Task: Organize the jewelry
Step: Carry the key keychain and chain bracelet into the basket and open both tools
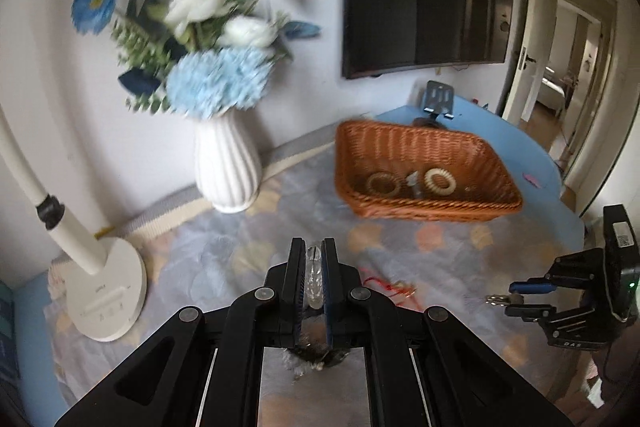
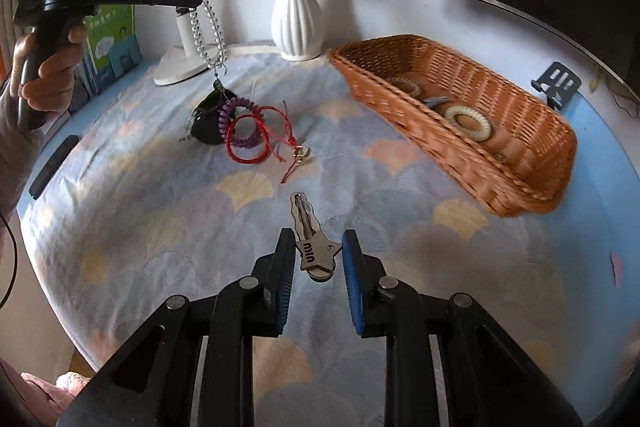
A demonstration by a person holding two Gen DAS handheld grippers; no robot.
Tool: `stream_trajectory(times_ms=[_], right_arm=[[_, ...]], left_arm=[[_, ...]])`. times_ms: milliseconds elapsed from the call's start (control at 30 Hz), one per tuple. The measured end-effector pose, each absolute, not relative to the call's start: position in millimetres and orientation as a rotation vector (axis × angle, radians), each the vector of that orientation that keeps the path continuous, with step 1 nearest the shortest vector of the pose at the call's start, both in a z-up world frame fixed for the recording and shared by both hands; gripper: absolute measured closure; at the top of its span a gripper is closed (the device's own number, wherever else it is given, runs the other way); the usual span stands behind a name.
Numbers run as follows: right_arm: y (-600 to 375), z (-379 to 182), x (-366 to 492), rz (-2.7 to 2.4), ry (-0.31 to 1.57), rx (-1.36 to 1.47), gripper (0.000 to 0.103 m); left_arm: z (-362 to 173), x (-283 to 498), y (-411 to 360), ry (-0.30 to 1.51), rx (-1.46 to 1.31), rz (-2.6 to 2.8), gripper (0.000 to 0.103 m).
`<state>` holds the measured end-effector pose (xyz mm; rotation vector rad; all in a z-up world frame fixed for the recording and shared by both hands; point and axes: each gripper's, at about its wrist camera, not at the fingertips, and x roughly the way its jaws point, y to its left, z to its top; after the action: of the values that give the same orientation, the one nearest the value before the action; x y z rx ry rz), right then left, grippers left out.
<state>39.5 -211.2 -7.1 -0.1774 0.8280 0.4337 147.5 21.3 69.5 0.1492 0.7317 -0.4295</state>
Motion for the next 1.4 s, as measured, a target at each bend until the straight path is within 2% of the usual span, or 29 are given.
stream_trajectory(times_ms=[167, 233, 300, 433, 600, 800, 967, 1200, 1400], right_arm=[[-226.1, -7.7, 40.5, 0.435, 0.830, -0.127, 0.077], [-233.0, -7.2, 40.5, 0.441, 0.829, -0.096, 0.077], [-240.0, -5.9, 41.1, 0.451, 0.827, -0.062, 0.077], [-248.8, -5.0, 39.3, 0.433, 0.826, -0.052, 0.077], [-260.2, -5.7, 43.0, 0.435, 0.823, 0.002, 0.077], [-258.7, -11.2, 47.6, 0.442, 0.838, 0.019, 0.077], [-256.2, -10.3, 50.8, 0.462, 0.841, 0.033, 0.077], [-261.6, 24.1, 60.7, 0.412, 0.758, 0.006, 0.077], [-286.7, 50.2, 112.3, 0.289, 0.725, 0.032, 0.077]], left_arm=[[90.8, 125.0, 8.4, 0.678, 0.138, -0.456, 0.096], [70.3, 130.1, 1.3, 0.756, 0.159, -0.455, 0.095], [22.8, 145.3, -4.9, 0.899, 0.194, -0.393, 0.095], [-7.4, 157.7, 4.5, 0.958, 0.100, -0.396, 0.095], [25.2, 147.4, 5.3, 0.871, 0.056, -0.459, 0.095], [78.0, 100.1, 5.3, 0.714, -0.010, -0.585, 0.095], [80.1, 80.3, 4.1, 0.706, -0.049, -0.627, 0.095], [86.8, 101.2, -28.9, 0.697, 0.012, -0.663, 0.095], [98.4, 163.7, -79.6, 0.688, 0.030, -0.713, 0.095]])
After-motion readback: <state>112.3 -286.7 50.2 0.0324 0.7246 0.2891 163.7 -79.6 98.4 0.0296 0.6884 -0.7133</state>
